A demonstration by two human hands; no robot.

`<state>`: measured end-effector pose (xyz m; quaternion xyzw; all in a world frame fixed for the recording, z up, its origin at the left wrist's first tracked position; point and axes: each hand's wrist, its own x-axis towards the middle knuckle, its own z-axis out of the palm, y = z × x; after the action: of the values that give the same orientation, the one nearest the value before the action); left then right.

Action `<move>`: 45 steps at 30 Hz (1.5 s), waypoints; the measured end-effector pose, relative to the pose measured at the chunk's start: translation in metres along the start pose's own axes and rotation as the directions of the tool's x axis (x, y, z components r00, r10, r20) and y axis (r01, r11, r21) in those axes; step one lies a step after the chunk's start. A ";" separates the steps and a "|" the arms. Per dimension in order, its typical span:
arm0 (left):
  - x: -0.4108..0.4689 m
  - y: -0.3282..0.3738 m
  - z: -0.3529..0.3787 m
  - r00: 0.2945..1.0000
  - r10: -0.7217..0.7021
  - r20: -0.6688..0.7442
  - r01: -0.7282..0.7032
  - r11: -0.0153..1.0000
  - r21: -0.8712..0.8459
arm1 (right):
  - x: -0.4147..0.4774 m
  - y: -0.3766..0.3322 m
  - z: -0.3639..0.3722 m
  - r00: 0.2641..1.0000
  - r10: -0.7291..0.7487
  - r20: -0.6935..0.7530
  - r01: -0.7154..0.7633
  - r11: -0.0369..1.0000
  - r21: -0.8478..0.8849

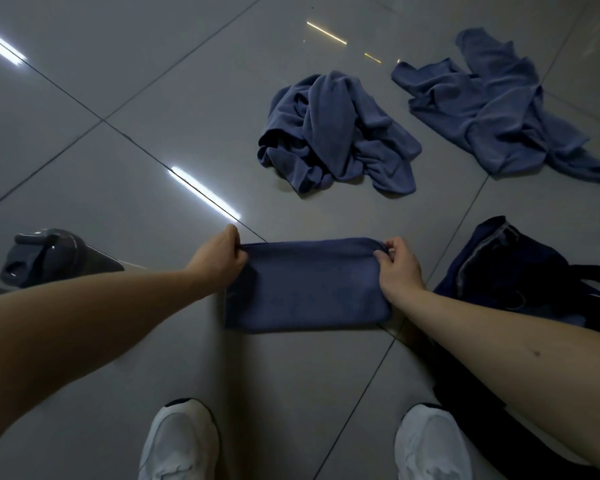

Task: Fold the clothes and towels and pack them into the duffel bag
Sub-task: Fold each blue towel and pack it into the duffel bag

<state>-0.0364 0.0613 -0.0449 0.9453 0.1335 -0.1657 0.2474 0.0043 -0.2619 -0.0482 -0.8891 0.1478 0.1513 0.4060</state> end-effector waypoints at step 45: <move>-0.107 0.139 0.151 0.941 0.315 -0.126 -0.289 0.939 0.187 | -0.035 0.018 -0.010 0.709 0.512 0.485 -0.552 0.831 -0.071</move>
<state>-0.1245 -0.1511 -0.0702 0.9818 -0.0091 -0.0628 0.1792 -0.0330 -0.2761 -0.0399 -0.7246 0.2968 0.4732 0.4036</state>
